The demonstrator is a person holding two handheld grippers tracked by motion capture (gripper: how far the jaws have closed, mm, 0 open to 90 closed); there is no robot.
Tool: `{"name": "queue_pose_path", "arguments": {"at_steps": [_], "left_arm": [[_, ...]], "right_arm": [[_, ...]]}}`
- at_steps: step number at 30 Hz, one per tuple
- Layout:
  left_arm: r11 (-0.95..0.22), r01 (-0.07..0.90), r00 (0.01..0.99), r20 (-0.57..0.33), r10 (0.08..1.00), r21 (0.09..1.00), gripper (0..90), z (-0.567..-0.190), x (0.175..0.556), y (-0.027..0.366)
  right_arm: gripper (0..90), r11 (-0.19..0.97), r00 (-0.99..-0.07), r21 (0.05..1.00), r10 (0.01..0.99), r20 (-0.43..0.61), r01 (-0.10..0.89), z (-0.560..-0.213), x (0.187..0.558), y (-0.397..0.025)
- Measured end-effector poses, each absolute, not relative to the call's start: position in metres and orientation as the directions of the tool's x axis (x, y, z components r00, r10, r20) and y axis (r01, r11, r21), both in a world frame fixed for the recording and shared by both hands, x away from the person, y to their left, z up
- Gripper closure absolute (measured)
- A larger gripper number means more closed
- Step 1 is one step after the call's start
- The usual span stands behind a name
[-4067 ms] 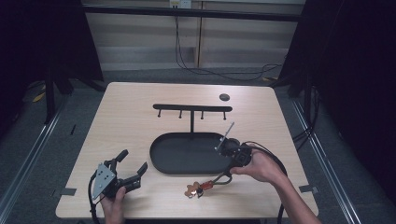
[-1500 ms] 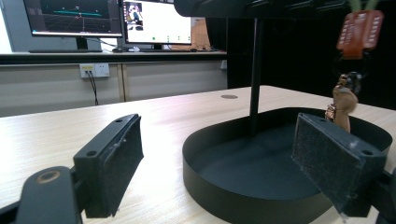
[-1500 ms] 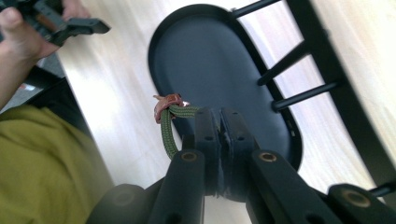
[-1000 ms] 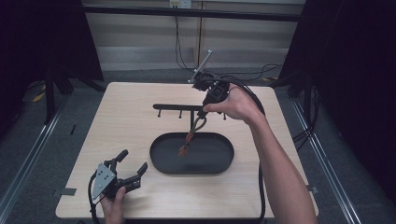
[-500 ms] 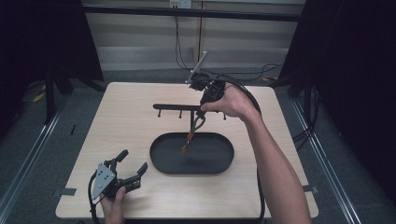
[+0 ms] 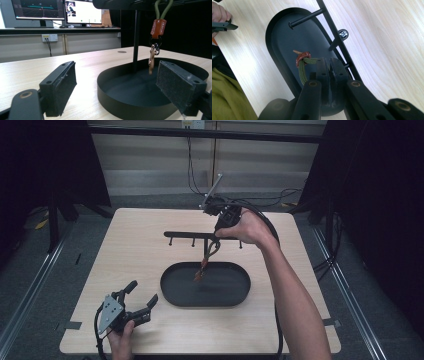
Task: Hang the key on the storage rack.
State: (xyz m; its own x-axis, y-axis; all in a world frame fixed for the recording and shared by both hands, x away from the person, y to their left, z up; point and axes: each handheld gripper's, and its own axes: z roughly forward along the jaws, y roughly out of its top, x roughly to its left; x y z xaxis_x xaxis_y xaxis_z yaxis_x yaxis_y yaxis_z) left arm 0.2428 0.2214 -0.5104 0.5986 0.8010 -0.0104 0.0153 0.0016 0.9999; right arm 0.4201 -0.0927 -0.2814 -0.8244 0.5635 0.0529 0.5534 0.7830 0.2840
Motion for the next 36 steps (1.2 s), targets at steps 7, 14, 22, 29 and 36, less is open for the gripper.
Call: {"name": "queue_pose_path", "arguments": {"at_steps": [7,14,22,29,36], "left_arm": [[0.006,0.018,0.602,-0.016,0.798,1.000,15.9,-0.5105,0.2428,0.2211],[0.004,0.018,0.602,-0.014,0.798,1.000,15.9,-0.5105,0.2426,0.2210],[0.005,0.018,0.602,-0.015,0.798,1.000,15.9,-0.5105,0.2426,0.2211],[-0.004,0.016,0.603,-0.006,0.798,1.000,16.0,-0.5103,0.2429,0.2217],[-0.002,0.017,0.603,-0.009,0.798,1.000,16.0,-0.5103,0.2428,0.2217]], "right_arm": [[86.0,0.784,-0.824,0.285,0.565,0.041,0.551,-0.2816,0.4215,-0.0924],[85.2,0.787,-0.828,0.283,0.560,0.045,0.548,-0.2834,0.4208,-0.0910],[84.7,0.791,-0.833,0.284,0.551,0.054,0.542,-0.2831,0.4217,-0.0916],[84.1,0.796,-0.840,0.290,0.538,0.062,0.531,-0.2827,0.4206,-0.0920],[82.8,0.792,-0.839,0.308,0.542,0.041,0.527,-0.2802,0.4201,-0.0929]]}}
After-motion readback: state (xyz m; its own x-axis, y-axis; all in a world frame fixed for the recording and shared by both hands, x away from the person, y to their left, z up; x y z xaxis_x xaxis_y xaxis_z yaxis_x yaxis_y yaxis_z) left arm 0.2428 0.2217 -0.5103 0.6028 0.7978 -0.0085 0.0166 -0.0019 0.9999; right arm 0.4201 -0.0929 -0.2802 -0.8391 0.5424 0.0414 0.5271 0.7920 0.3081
